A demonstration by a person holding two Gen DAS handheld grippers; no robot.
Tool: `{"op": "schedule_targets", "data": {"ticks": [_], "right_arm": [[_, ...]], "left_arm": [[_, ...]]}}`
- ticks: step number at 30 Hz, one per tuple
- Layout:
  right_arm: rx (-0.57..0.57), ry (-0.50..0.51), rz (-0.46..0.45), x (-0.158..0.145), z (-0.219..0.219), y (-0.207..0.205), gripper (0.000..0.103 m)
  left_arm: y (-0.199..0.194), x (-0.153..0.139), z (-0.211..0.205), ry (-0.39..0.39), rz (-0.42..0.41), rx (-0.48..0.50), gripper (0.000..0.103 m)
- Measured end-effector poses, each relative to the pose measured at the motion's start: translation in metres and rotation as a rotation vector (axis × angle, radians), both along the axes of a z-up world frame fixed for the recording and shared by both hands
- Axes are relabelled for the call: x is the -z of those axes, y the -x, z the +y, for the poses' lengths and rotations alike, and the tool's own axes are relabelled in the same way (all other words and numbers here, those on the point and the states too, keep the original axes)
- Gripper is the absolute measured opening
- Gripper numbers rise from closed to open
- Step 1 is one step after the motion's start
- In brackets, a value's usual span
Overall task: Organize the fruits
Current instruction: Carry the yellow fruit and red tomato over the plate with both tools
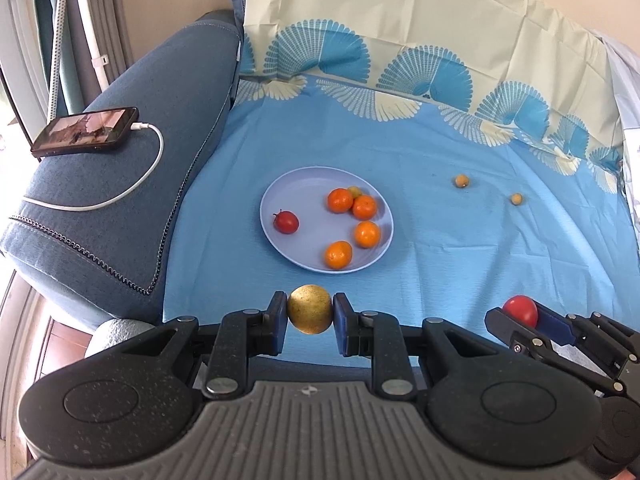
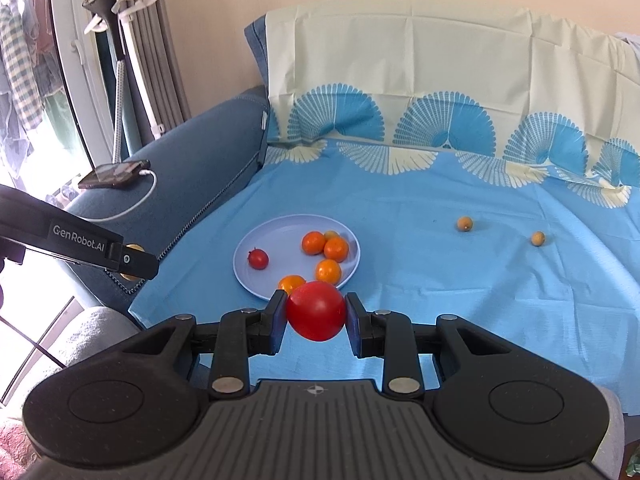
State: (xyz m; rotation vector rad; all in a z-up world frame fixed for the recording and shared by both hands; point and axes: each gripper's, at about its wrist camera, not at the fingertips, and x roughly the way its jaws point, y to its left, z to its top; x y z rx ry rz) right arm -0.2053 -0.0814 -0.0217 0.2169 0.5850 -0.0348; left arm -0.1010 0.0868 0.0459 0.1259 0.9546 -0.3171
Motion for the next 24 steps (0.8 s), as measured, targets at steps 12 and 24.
{"op": "schedule_targets", "data": {"ticks": [12, 24], "right_arm": [[-0.015, -0.060, 0.093, 0.012, -0.003, -0.051, 0.032], [-0.040, -0.160, 0.219, 0.030, -0.006, -0.154, 0.032]], "left_arm": [[-0.046, 0.022, 0.001, -0.012, 0.050, -0.038, 0.027], [-0.117, 0.050, -0.015, -0.030, 0.098, -0.068, 0.026]]}}
